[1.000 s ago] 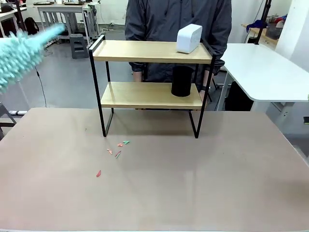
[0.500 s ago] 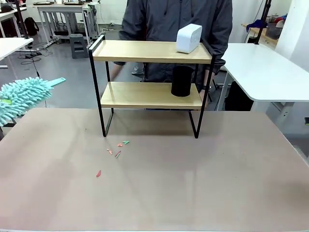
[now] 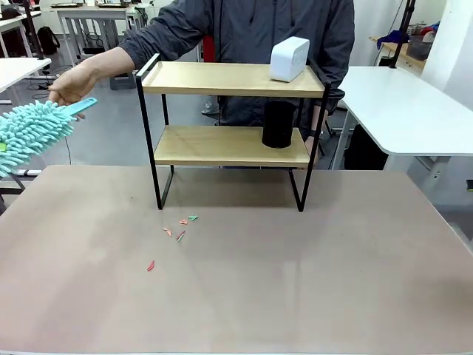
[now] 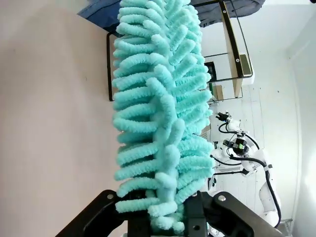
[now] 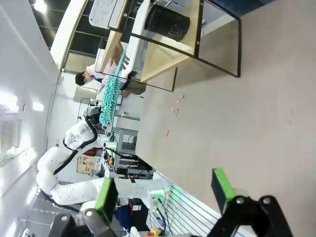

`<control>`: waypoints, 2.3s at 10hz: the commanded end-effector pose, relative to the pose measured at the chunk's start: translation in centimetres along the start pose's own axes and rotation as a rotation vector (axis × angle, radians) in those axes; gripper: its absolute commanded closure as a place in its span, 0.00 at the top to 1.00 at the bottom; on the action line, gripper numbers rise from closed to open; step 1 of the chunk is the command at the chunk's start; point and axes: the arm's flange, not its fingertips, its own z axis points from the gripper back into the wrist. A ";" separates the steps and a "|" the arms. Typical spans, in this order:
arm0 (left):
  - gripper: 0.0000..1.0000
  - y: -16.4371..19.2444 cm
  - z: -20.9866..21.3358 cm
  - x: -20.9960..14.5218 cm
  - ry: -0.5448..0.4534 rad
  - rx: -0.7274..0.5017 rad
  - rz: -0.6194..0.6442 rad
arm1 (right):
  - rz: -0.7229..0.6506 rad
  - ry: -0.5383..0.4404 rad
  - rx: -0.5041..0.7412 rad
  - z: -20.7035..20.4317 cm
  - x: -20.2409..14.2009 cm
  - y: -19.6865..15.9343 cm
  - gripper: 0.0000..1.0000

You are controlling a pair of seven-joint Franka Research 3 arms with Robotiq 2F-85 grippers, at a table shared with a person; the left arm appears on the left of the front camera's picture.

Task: Clean the shelf.
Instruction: Hand the Duster back to the human.

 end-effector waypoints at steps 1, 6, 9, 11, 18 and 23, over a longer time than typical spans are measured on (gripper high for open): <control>0.10 0.0 0.1 -0.2 0.002 -0.009 -0.018 | 0.020 0.005 0.001 0.3 0.2 -0.1 1.00; 0.74 0.2 -0.1 0.0 0.003 0.000 0.004 | 0.020 0.005 0.001 0.3 0.2 -0.1 1.00; 0.76 -1.1 -0.4 -0.8 0.021 -0.047 -0.025 | 0.020 0.005 0.001 0.3 0.2 -0.1 1.00; 1.00 -0.6 -2.5 -1.4 0.043 -0.082 -0.003 | 0.020 0.005 0.001 0.3 0.2 -0.1 1.00; 1.00 -2.3 -14.1 -6.8 0.368 -0.222 0.015 | 0.020 0.005 0.001 0.3 0.2 -0.1 1.00; 1.00 -2.3 -14.1 -6.8 0.368 -0.222 0.015 | 0.020 0.005 0.001 0.3 0.2 -0.1 1.00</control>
